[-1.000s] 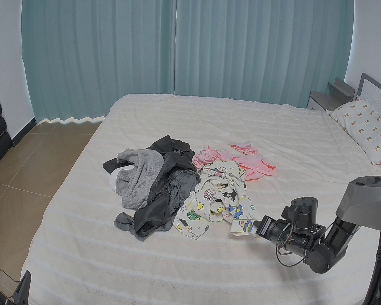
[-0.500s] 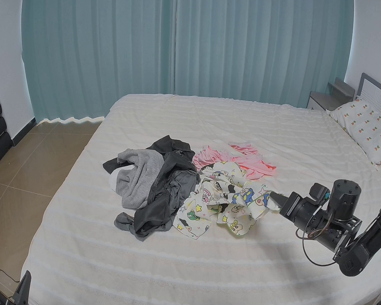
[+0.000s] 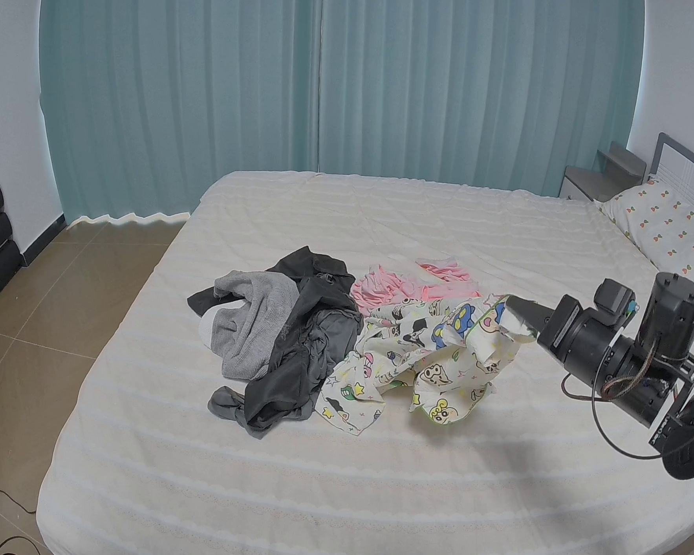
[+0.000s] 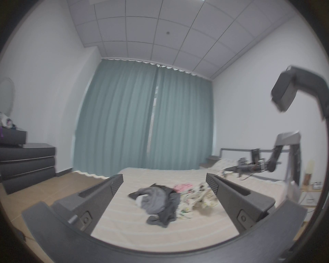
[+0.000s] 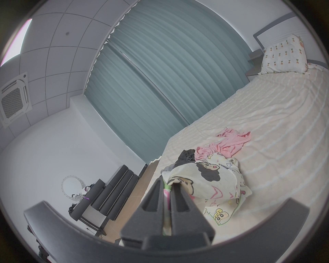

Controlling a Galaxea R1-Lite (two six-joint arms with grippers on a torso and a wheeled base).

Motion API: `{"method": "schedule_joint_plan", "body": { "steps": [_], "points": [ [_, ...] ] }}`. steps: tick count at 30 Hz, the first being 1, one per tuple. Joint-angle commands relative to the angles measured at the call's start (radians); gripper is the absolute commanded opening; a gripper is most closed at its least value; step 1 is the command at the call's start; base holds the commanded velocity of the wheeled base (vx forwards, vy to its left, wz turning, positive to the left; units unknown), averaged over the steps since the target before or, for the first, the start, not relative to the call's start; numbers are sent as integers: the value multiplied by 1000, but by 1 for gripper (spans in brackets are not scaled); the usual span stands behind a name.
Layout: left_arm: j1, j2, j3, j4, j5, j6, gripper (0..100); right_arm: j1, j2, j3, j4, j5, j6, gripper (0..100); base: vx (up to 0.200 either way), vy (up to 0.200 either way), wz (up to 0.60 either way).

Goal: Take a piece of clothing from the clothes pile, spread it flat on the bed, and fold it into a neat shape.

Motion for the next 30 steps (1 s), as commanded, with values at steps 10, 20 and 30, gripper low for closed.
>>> {"method": "schedule_joint_plan", "body": {
  "steps": [10, 20, 30],
  "points": [
    [-11, 486, -72, -17, -262, -56, 100, 61, -166, -298, 308, 14, -50, 0, 0, 0, 0],
    [-279, 792, -97, -71, -136, -88, 100, 128, -156, -444, 333, 18, -49, 0, 0, 0, 0],
    [-450, 1180, -89, -230, -136, -87, 100, 133, -116, -415, 328, 34, -33, 0, 0, 0, 0]
  ]
}}
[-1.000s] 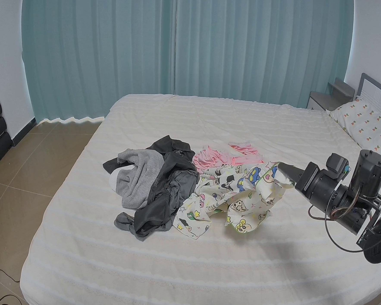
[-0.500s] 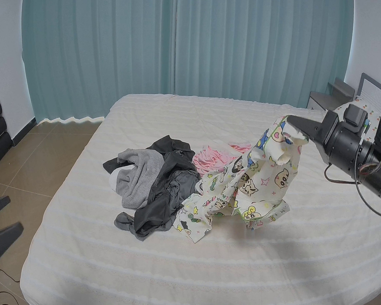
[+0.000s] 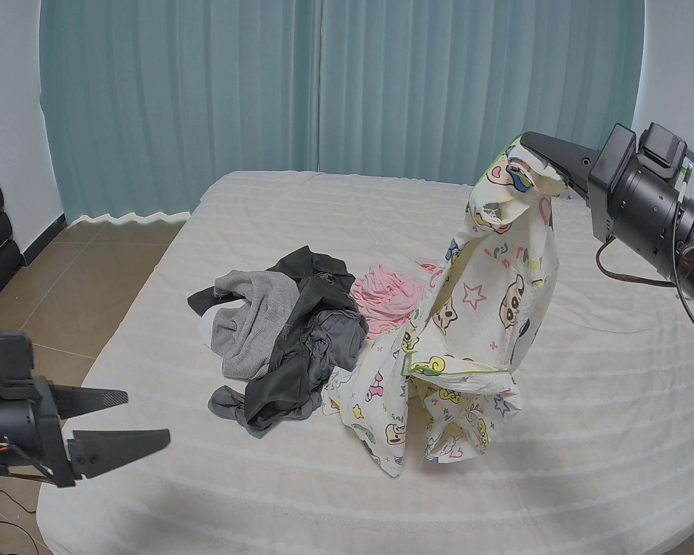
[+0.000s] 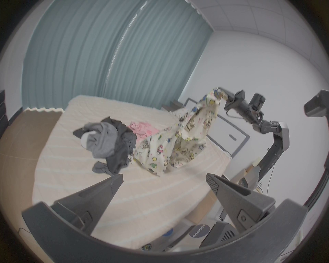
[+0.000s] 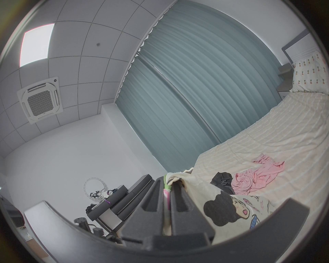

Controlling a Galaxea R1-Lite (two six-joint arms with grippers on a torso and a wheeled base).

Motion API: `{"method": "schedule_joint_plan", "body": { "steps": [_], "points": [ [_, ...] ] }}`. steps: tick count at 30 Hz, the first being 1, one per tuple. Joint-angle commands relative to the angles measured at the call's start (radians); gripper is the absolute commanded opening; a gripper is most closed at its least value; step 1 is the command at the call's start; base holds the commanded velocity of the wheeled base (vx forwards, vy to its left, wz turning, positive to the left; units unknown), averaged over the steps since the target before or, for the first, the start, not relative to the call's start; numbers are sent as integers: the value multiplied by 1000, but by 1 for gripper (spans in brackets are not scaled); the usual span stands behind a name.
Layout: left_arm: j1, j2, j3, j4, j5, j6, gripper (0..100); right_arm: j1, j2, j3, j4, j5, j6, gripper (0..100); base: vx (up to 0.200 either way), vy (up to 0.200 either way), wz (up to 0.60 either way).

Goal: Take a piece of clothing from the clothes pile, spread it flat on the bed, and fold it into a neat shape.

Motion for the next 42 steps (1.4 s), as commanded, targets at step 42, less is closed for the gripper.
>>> {"method": "schedule_joint_plan", "body": {
  "steps": [42],
  "points": [
    [-335, 1278, -324, -877, 329, -194, 100, 128, 85, -80, -1, 7, 167, 0, 0, 0, 0]
  ]
}}
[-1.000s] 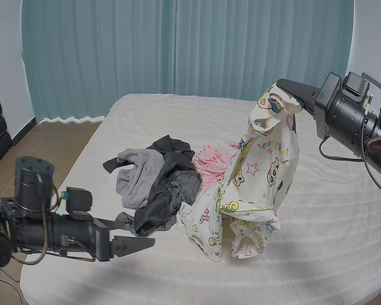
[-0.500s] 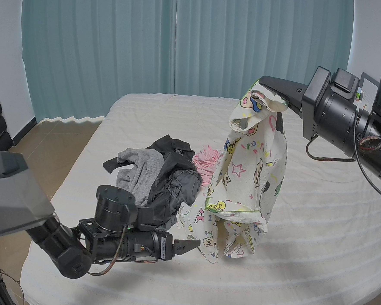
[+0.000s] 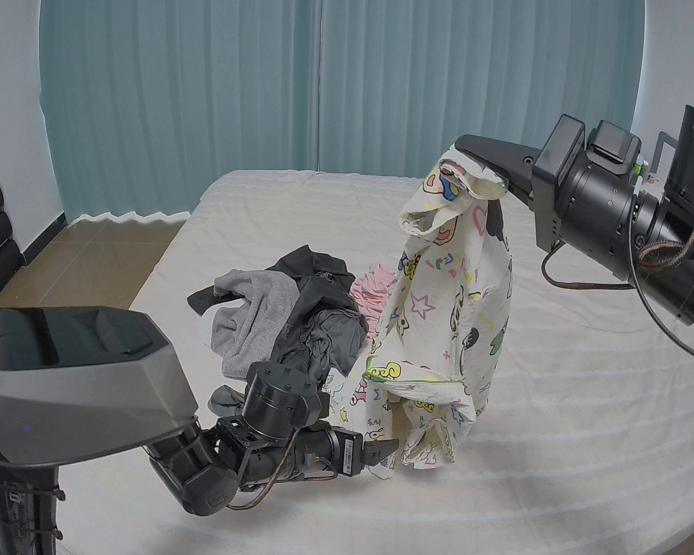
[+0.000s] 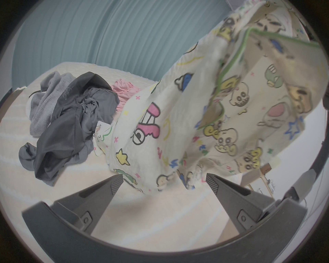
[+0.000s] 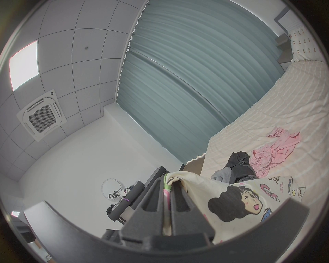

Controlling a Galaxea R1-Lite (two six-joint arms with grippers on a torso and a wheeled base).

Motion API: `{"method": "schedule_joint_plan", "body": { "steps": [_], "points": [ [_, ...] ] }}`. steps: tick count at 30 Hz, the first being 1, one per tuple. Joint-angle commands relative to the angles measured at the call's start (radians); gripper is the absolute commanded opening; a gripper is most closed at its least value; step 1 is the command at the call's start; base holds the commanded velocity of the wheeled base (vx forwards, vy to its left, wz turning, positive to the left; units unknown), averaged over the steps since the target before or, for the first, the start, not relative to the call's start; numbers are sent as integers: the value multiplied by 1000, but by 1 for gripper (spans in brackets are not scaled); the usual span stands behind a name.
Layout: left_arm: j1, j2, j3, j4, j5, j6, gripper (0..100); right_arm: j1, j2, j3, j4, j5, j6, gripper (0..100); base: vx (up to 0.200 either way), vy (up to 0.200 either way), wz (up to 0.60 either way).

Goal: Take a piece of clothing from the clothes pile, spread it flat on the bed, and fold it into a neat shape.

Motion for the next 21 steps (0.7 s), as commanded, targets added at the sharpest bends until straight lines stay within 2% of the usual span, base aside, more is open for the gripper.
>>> {"method": "schedule_joint_plan", "body": {
  "steps": [1, 3, 6, 17, 18, 21],
  "points": [
    [-3, 71, -30, -28, 17, -1, 100, 18, -3, -12, 0, -2, 10, 0, 0, 0, 0],
    [-3, 97, -50, -45, 29, 1, 100, 21, -1, -21, 2, -2, 13, 0, 0, 0, 0],
    [5, 125, -98, -59, 89, -6, 100, 41, 1, -24, 3, -2, 24, 0, 0, 0, 0],
    [9, 149, -70, -94, 100, -4, 100, 53, -4, -30, 3, -4, 25, 0, 0, 0, 0],
    [11, 152, -67, -94, 100, -4, 0, 52, -6, -29, 3, -4, 25, 0, 0, 0, 0],
    [16, 152, -58, -94, 100, -6, 0, 44, -7, -20, 3, -4, 25, 0, 0, 0, 0]
  ]
}}
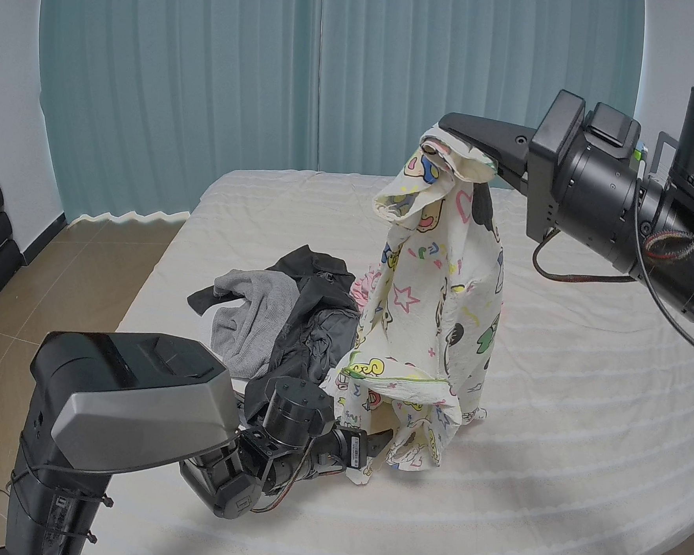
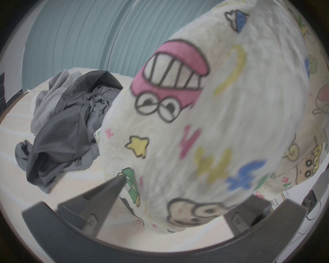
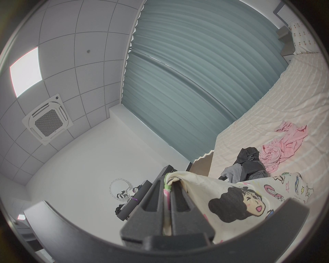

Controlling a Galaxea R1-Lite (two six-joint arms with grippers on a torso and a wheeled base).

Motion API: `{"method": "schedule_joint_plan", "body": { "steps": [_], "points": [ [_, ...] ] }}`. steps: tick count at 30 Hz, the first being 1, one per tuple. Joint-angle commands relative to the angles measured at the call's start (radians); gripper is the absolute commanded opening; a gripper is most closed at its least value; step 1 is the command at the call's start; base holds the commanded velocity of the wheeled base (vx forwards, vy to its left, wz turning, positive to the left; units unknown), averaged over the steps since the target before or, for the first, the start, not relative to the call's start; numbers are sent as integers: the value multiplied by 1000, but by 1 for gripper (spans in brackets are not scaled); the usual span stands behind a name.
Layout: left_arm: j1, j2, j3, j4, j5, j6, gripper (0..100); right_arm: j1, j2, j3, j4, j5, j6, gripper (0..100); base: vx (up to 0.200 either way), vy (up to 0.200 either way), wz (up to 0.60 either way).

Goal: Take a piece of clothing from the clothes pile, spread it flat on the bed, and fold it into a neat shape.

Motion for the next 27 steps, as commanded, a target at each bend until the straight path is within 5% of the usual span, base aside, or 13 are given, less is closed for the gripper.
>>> {"method": "schedule_joint_plan", "body": {
  "steps": [1, 16, 27],
  "points": [
    [4, 2, 18, -1, 0, -2, 0, -14, -3, 11, 0, 0, 0, 0, 0, 0, 0],
    [148, -142, 279, -271, -30, -10, 0, -220, -2, 152, -6, 2, 18, 0, 0, 0, 0],
    [280, -418, 244, -229, -33, -140, 0, -393, 24, 181, -6, 9, 14, 0, 0, 0, 0]
  ]
}}
